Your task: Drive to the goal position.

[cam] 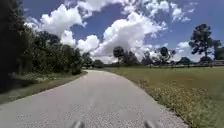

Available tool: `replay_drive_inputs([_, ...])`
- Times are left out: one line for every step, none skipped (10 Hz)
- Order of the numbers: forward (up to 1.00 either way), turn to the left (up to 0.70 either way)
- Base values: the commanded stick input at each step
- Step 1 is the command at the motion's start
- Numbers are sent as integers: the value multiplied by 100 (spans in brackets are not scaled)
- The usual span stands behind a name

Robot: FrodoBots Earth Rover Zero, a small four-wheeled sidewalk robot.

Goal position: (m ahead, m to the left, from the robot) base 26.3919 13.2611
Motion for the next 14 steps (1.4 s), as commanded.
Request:
replay_drive_inputs([50, 12])
replay_drive_inputs([50, 0])
replay_drive_inputs([50, 6])
replay_drive_inputs([50, 21])
replay_drive_inputs([50, 25])
replay_drive_inputs([50, 14])
replay_drive_inputs([50, 2])
replay_drive_inputs([50, 0])
replay_drive_inputs([50, 0])
replay_drive_inputs([50, 0])
replay_drive_inputs([50, 0])
replay_drive_inputs([50, 0])
replay_drive_inputs([50, 0])
replay_drive_inputs([50, 0])
